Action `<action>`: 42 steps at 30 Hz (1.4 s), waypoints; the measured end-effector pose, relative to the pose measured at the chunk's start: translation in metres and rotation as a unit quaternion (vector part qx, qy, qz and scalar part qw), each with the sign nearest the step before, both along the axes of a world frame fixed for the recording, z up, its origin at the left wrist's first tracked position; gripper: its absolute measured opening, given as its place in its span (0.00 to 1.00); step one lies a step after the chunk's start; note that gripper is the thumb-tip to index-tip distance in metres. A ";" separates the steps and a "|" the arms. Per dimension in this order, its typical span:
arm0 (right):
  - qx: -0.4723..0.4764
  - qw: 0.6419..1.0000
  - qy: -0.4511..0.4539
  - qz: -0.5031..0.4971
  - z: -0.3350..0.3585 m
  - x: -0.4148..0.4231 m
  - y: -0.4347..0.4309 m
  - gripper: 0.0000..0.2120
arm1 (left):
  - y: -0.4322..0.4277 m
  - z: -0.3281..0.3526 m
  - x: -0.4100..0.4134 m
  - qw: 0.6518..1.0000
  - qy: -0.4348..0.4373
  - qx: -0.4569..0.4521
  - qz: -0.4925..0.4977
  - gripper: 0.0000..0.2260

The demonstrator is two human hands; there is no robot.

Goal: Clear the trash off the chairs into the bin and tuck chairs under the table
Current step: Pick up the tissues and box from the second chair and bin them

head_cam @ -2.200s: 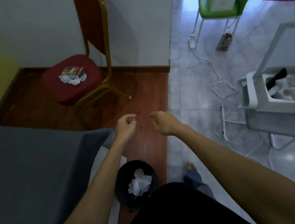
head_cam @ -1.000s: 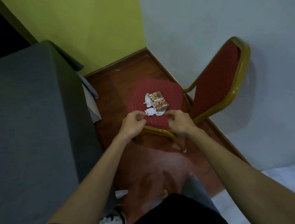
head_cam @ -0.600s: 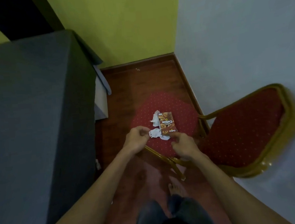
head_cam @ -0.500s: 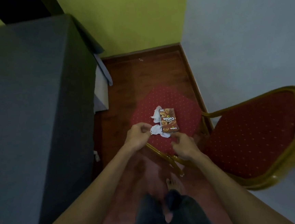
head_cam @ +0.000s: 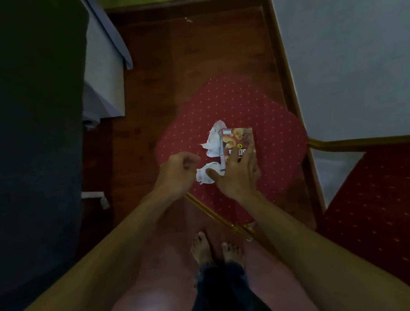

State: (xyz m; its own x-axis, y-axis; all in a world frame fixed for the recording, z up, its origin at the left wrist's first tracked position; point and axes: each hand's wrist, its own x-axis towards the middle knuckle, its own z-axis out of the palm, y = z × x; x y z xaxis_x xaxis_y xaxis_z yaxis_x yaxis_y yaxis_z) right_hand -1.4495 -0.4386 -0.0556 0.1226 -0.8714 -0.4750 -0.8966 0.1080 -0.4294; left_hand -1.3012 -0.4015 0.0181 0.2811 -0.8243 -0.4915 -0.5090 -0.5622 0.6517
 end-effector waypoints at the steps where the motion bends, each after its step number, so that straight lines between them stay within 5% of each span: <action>1: 0.003 1.000 0.022 -0.016 -0.009 0.001 0.002 0.50 | 0.000 -0.011 0.000 1.000 0.004 0.001 -0.007 0.13; 4: -0.036 0.997 0.039 -0.048 -0.027 -0.006 0.003 0.49 | -0.003 -0.034 -0.004 0.999 0.018 -0.007 -0.036 0.14; 9: -0.059 0.983 -0.110 -0.132 -0.033 -0.039 -0.004 0.45 | -0.027 -0.061 -0.017 0.992 -0.015 -0.063 -0.105 0.19; 15: -0.004 0.958 -0.156 -0.242 -0.002 -0.076 -0.022 0.29 | -0.087 -0.097 -0.039 0.935 -0.131 -0.192 -0.268 0.22; 20: -0.003 0.949 -0.160 -0.273 0.002 -0.094 -0.012 0.22 | -0.093 -0.117 -0.053 0.916 -0.180 0.048 -0.355 0.38; 24: 0.006 0.950 -0.159 -0.270 -0.001 -0.092 0.018 0.25 | -0.051 -0.118 -0.062 0.893 -0.250 -0.012 -0.375 0.34; 27: 0.016 0.948 -0.170 -0.268 -0.005 -0.086 0.039 0.31 | -0.015 -0.132 -0.066 0.919 -0.197 -0.050 -0.337 0.21; 30: 0.030 0.952 -0.182 -0.246 -0.004 -0.076 0.052 0.31 | 0.012 -0.132 -0.065 0.995 0.003 -0.036 -0.089 0.14; 36: 0.135 0.950 -0.245 -0.140 0.026 -0.043 0.074 0.26 | 0.038 -0.057 -0.065 0.981 0.004 -0.062 0.185 0.15; 38: 0.144 0.947 -0.263 -0.110 0.052 -0.031 0.077 0.25 | 0.047 -0.025 -0.055 0.975 -0.012 -0.058 0.213 0.05; 42: 0.131 0.952 -0.273 -0.043 0.120 0.002 0.079 0.22 | 0.070 0.038 -0.021 0.970 0.012 -0.057 0.237 0.03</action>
